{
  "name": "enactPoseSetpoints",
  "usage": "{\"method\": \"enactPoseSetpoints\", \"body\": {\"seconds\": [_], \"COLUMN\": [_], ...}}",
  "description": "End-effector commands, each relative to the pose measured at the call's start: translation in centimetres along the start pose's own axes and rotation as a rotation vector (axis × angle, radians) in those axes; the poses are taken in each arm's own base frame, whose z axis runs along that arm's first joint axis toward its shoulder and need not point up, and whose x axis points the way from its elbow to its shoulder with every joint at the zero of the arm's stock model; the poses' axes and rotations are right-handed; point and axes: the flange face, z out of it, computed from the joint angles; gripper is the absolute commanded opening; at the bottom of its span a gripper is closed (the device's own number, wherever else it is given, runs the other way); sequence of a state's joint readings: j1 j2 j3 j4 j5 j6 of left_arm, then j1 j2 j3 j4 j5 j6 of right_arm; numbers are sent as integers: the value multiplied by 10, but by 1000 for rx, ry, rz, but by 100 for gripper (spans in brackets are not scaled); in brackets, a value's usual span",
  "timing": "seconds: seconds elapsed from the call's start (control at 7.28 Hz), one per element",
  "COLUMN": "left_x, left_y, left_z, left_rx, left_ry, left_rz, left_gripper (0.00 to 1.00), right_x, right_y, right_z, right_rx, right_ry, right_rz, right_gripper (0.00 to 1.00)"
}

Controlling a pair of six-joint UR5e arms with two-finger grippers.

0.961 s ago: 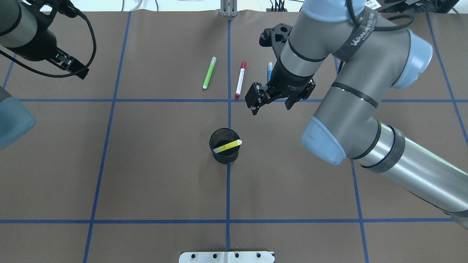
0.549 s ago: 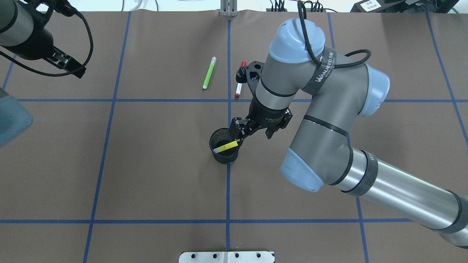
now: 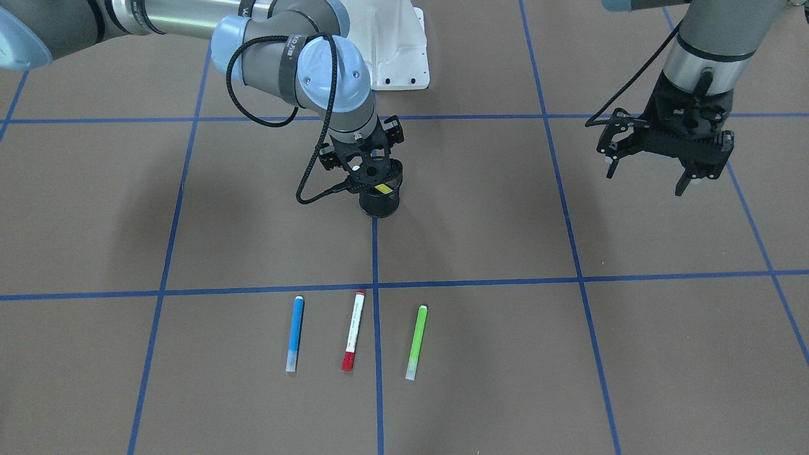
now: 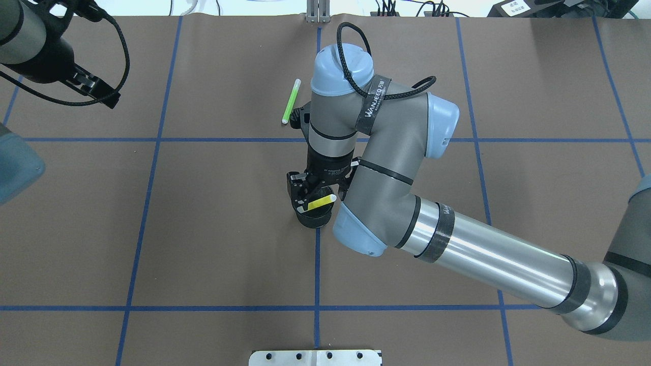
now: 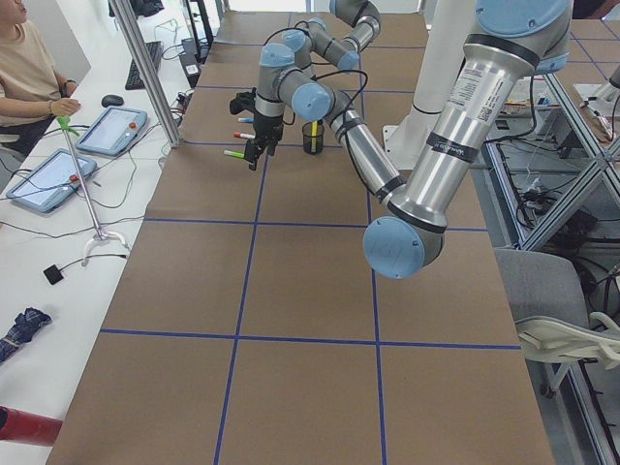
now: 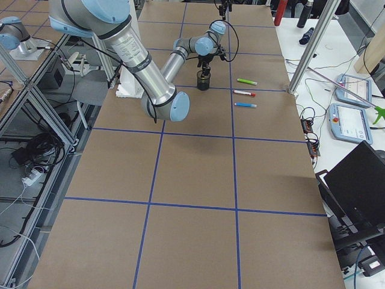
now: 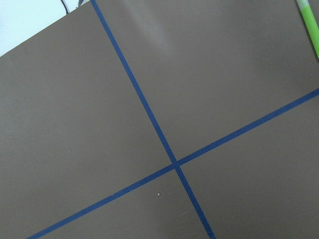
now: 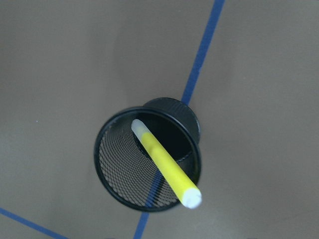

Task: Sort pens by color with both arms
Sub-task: 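Lower the right gripper and close it on the yellow highlighter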

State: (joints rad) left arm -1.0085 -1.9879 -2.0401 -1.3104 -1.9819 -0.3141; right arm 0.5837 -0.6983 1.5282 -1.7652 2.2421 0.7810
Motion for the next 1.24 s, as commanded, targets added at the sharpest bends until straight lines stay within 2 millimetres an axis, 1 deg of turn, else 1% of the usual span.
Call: {"method": "enactPoseSetpoints", "body": {"seconds": [0.0,0.27,0.41,0.69,0.82,1.1], "left_x": [0,0,1,1,2,2], "left_y": [0,0,-1,-1,-1,-2], "left_z": [1,1,0,0,0,0], "left_rx": [0,0,2,2,1,3], "left_ry": [0,0,1,1,2,2], "left_rz": [-1,-3,-2,-2,-1,0], "left_gripper": [100,100,100,100,100,100], "right_x": [11,20,18,10,9,16], "right_y": [-6,-4,-4,-3,-2,-3], "right_z": [6,12,12,7,6,12], "right_rx": [-7,-16,-17,-11,-7,-15], "right_ry": [15,21,18,11,9,18], "right_rz": [-28,-34,-36,-46,-48,-39], "right_gripper": [69,67,60,35,32,32]}}
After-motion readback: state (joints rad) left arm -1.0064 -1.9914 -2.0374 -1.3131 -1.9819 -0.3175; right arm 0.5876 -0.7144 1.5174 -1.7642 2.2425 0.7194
